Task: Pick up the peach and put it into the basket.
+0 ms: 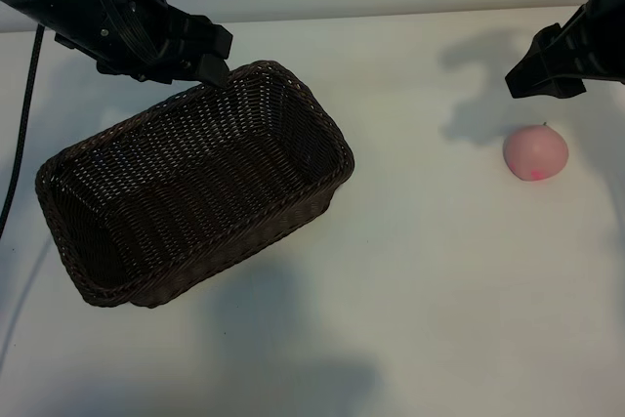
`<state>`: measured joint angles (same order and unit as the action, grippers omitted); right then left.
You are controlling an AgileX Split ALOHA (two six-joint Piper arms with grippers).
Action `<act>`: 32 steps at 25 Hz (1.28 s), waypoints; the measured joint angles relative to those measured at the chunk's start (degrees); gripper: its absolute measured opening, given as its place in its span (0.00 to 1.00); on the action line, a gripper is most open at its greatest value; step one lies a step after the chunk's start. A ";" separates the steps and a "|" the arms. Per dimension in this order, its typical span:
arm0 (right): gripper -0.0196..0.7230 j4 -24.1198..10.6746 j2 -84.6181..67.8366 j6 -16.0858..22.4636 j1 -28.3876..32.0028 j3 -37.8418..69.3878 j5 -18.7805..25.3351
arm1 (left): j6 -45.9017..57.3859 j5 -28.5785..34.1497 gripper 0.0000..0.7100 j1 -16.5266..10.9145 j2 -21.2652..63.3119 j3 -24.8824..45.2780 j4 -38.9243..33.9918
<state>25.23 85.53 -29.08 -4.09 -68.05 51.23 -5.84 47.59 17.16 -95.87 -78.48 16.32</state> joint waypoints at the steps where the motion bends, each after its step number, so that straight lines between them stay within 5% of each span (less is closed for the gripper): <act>1: 0.83 0.00 0.00 0.00 0.00 0.00 -0.05 | 0.00 0.00 0.83 0.00 0.00 0.00 0.00; 32: 0.83 0.05 0.00 0.00 0.00 0.00 -0.11 | 0.75 1.41 0.83 0.00 0.00 0.00 1.65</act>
<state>25.28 85.53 -29.08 -4.09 -68.05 51.12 -5.09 49.01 17.16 -95.87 -78.48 17.97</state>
